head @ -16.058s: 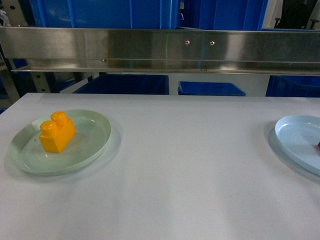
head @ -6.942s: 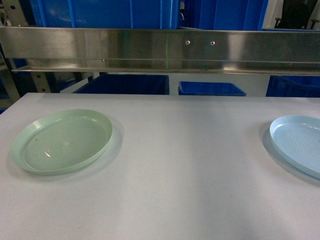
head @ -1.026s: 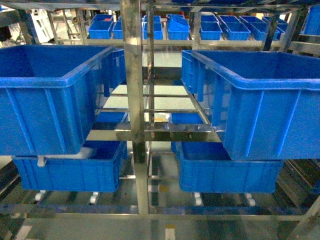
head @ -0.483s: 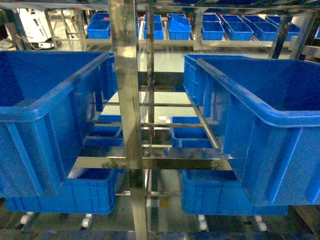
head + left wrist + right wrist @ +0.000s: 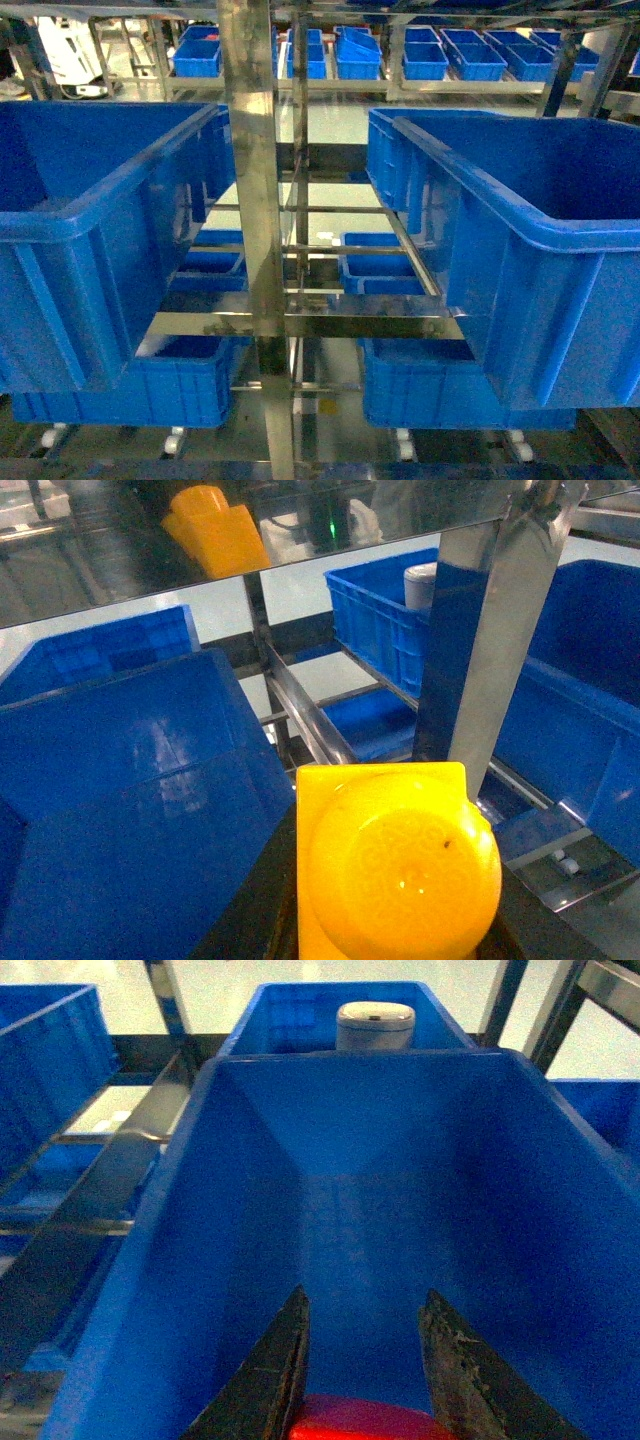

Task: Sort and place red and yellow blocks in left bins

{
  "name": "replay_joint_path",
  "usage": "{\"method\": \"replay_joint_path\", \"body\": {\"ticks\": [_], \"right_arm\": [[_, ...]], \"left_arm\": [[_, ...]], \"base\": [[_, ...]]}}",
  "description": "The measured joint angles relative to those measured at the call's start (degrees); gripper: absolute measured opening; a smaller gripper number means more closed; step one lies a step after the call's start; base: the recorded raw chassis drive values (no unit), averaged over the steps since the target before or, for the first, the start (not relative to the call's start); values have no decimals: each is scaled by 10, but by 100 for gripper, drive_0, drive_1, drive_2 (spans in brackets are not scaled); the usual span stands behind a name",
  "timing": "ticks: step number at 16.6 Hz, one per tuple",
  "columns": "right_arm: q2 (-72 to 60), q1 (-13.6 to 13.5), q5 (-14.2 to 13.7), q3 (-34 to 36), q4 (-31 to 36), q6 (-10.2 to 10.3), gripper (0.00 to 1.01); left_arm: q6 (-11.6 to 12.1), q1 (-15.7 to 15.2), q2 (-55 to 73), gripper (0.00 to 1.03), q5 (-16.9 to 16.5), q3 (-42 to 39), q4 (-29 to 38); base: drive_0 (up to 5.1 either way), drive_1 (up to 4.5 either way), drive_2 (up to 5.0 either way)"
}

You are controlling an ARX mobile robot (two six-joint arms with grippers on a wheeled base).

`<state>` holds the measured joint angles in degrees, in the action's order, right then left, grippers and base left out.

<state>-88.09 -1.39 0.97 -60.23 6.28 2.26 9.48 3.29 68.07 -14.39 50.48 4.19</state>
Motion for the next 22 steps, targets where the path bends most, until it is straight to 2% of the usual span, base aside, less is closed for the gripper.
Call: {"method": "replay_joint_path", "body": {"ticks": [3, 7, 9, 10, 11, 14, 15, 16, 18, 19, 21, 22], "right_arm": [[-94, 16, -33, -65, 0, -13, 28], [-214, 30, -57, -132, 33, -7, 28], [-235, 31, -52, -139, 41, -5, 28], [-235, 33, -38, -137, 57, -5, 31], [-223, 38, -22, -130, 58, -3, 42], [-123, 40, -6, -53, 65, 13, 76], [-54, 28, -3, 0, 55, 14, 91], [14, 5, -5, 43, 42, 14, 100], [56, -2, 3, 67, 28, 11, 97], [102, -1, 23, 94, 2, 10, 98], [237, 32, 40, 148, -84, -5, 98], [313, 51, 42, 153, -125, -9, 98]], "left_arm": [[0, 0, 0, 27, 0, 0, 0], [0, 0, 0, 27, 0, 0, 0], [0, 0, 0, 27, 0, 0, 0], [0, 0, 0, 27, 0, 0, 0], [0, 0, 0, 27, 0, 0, 0], [0, 0, 0, 27, 0, 0, 0], [0, 0, 0, 27, 0, 0, 0], [0, 0, 0, 27, 0, 0, 0], [0, 0, 0, 27, 0, 0, 1], [0, 0, 0, 27, 0, 0, 0], [0, -1, 0, 27, 2, 0, 1], [0, 0, 0, 27, 2, 0, 0]], "base": [[0, 0, 0], [0, 0, 0], [0, 0, 0], [0, 0, 0], [0, 0, 0], [0, 0, 0], [0, 0, 0], [0, 0, 0], [0, 0, 0], [0, 0, 0], [0, 0, 0], [0, 0, 0]]}}
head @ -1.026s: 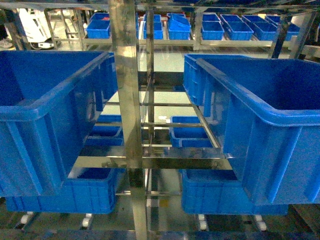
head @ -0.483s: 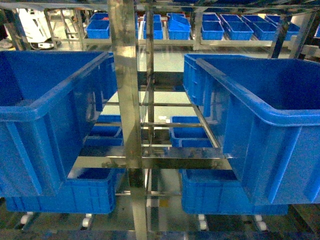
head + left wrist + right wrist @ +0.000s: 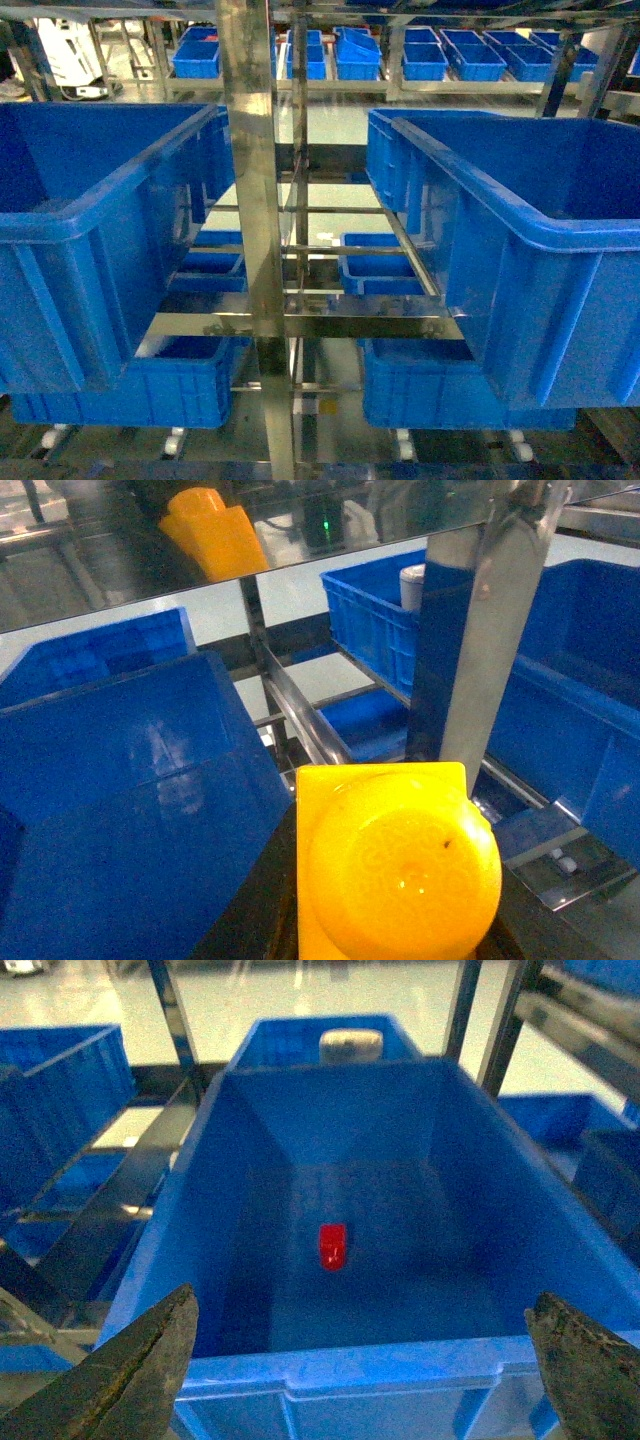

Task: Sort and place red and yellow blocks in left bins

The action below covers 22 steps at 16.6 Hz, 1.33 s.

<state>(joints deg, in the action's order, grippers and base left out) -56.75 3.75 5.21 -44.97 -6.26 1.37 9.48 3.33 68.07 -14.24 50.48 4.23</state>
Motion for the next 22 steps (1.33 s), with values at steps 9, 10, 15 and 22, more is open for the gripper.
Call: {"method": "replay_joint_path", "body": {"ticks": [9, 10, 15, 22], "right_arm": [[61, -19, -11, -3, -31, -17, 98], [60, -25, -12, -3, -36, -21, 98], [70, -26, -10, -3, -34, -30, 98], [70, -26, -10, -3, -33, -30, 98]], "left_arm": [[0, 0, 0, 27, -1, 0, -1], [0, 1, 0, 27, -2, 0, 0], [91, -48, 116, 27, 1, -28, 16], [161, -138, 337, 27, -8, 146, 36]], "base": [[0, 0, 0], [0, 0, 0], [0, 0, 0], [0, 0, 0]]}}
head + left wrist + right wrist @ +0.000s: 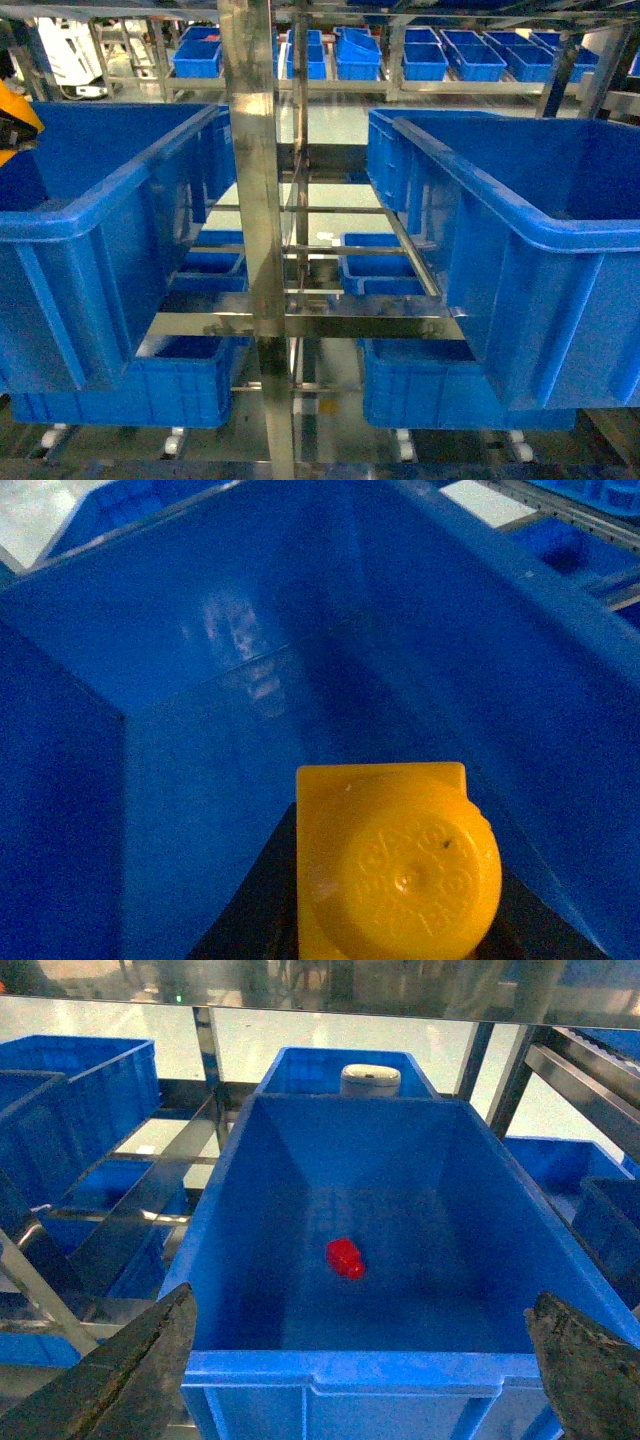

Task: Sort and place red and yellow blocks in left bins

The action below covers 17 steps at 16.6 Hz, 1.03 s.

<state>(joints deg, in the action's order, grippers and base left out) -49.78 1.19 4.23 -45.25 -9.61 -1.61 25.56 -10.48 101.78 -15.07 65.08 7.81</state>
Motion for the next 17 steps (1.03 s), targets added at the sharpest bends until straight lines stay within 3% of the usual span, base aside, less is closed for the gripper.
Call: {"method": "replay_joint_path", "body": {"ticks": [6, 9, 10, 11, 13, 16, 17], "right_arm": [[0, 0, 0, 0, 0, 0, 98], [0, 0, 0, 0, 0, 0, 98], [0, 0, 0, 0, 0, 0, 98], [0, 0, 0, 0, 0, 0, 98], [0, 0, 0, 0, 0, 0, 98], [0, 0, 0, 0, 0, 0, 98], [0, 0, 0, 0, 0, 0, 98]], "left_arm": [[36, -25, 181, 27, 34, 174, -23], [46, -38, 219, 27, 34, 196, -22], [40, -43, 218, 32, 22, 194, -4], [27, -45, 199, 45, 11, 182, 12], [17, -35, 156, 62, -1, 148, 21], [-6, 0, 68, 100, -30, 80, -7], [-12, 9, 37, 97, -36, 54, -23]], "base": [[0, 0, 0], [0, 0, 0], [0, 0, 0], [0, 0, 0], [0, 0, 0], [0, 0, 0], [0, 0, 0]]}}
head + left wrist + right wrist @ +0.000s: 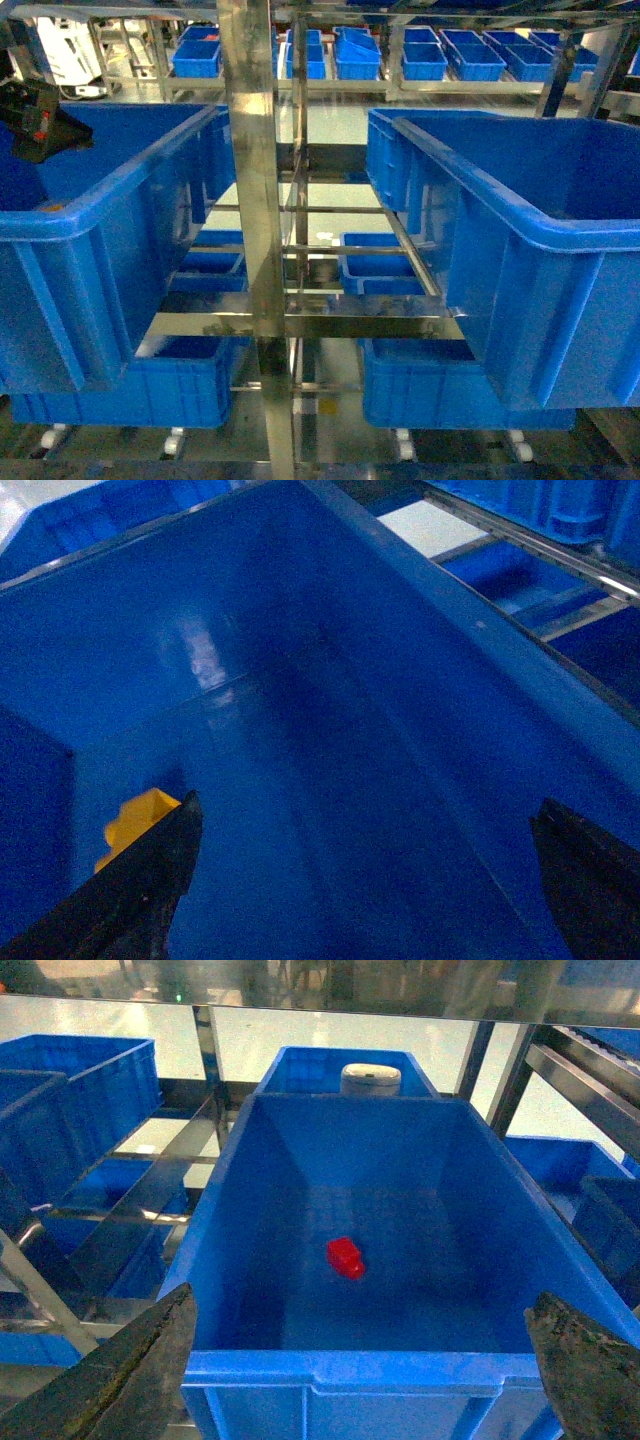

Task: Sort and place red and yellow blocks in left bins

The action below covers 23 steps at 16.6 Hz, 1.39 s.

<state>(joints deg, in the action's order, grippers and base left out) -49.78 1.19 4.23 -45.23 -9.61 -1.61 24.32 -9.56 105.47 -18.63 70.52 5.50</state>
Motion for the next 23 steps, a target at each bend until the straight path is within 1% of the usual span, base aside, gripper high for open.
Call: {"method": "replay_joint_path", "body": {"ticks": [2, 3, 4, 5, 7, 8, 9, 10, 11, 12, 13, 14, 15, 16, 17, 18, 19, 20, 21, 22, 23], "right_arm": [[0, 0, 0, 0, 0, 0, 98], [0, 0, 0, 0, 0, 0, 98], [0, 0, 0, 0, 0, 0, 98], [0, 0, 0, 0, 0, 0, 98], [0, 0, 0, 0, 0, 0, 98], [0, 0, 0, 0, 0, 0, 98], [0, 0, 0, 0, 0, 0, 98], [0, 0, 1, 0, 0, 0, 98], [0, 0, 1, 0, 0, 0, 98], [0, 1, 0, 0, 0, 0, 98], [0, 1, 0, 0, 0, 0, 98], [0, 1, 1, 0, 0, 0, 98], [2, -4, -13, 15, 54, 2, 95], [33, -9, -36, 73, 160, 6, 82], [68, -9, -37, 136, 217, 7, 69], [86, -9, -40, 176, 245, 7, 58], [98, -9, -41, 209, 260, 7, 47], [112, -9, -41, 239, 266, 7, 36], [114, -9, -41, 244, 268, 7, 34], [121, -9, -41, 257, 272, 7, 29], [125, -9, -41, 264, 274, 7, 25]], "left_arm": [[-1, 13, -64, 98, -1, -48, -13], [-1, 13, -95, 98, -5, -72, -14], [-2, 8, -133, 98, -16, -104, -19], [-10, -4, -176, 98, -40, -139, -26], [-32, -40, -262, 98, -82, -184, -57], [-34, -51, -300, 98, -96, -201, -57], [-34, -56, -348, 98, -117, -215, -73], [-40, -43, -411, 98, -149, -231, -75], [-51, -33, -432, 98, -160, -232, -69], [-81, -6, -452, 98, -139, -230, -39], [-109, 14, -455, 98, -120, -228, -4], [-121, 15, -454, 98, -116, -228, -9], [-132, 13, -451, 97, -103, -233, 2], [-168, 35, -467, 87, 0, -272, 85], [-201, 49, -502, 75, 87, -336, 134], [-217, 57, -527, 64, 127, -382, 161], [-227, 57, -544, 53, 145, -418, 178], [-231, 72, -560, 42, 176, -450, 190], [-233, 77, -562, 40, 181, -455, 192], [-236, 88, -570, 35, 186, -470, 196], [-237, 93, -576, 31, 185, -481, 198]], "base": [[0, 0, 0], [0, 0, 0], [0, 0, 0], [0, 0, 0], [0, 0, 0], [0, 0, 0], [0, 0, 0], [0, 0, 0], [0, 0, 0], [0, 0, 0], [0, 0, 0], [0, 0, 0], [0, 0, 0], [0, 0, 0], [0, 0, 0], [0, 0, 0], [0, 0, 0], [0, 0, 0], [0, 0, 0], [0, 0, 0], [0, 0, 0]]}}
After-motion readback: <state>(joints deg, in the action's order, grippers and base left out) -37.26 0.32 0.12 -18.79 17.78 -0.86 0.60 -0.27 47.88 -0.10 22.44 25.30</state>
